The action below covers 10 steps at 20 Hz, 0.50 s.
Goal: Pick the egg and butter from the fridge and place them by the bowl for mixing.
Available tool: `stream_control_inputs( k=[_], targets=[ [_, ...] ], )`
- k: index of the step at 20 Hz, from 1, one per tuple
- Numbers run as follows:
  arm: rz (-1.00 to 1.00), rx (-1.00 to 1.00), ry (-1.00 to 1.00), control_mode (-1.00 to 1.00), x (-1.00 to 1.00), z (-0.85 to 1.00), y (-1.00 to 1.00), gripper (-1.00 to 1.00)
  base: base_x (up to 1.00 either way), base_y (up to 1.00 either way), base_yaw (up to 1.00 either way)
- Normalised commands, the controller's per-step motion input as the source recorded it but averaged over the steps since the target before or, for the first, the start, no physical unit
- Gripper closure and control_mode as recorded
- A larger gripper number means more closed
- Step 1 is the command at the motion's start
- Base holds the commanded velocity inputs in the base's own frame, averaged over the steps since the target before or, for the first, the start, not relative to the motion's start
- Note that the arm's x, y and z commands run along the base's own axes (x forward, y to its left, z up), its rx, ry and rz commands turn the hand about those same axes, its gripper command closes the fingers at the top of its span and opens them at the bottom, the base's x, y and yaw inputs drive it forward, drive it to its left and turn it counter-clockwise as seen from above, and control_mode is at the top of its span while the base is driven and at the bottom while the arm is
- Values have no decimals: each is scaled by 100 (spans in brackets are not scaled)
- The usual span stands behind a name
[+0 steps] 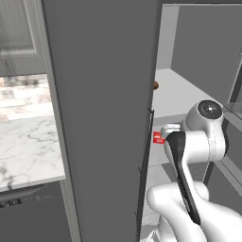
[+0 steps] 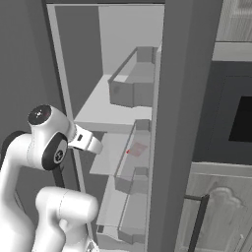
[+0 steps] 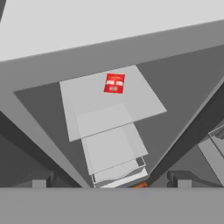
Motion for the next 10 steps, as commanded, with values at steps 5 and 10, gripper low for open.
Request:
stream_control_inputs(
  k=[5, 10],
  targets=[
    [0, 0, -2, -100, -2, 3, -1, -100, -8, -1, 0],
    [0, 5, -16, -100, -8, 28, -16, -100, 0, 0, 0]
  ],
)
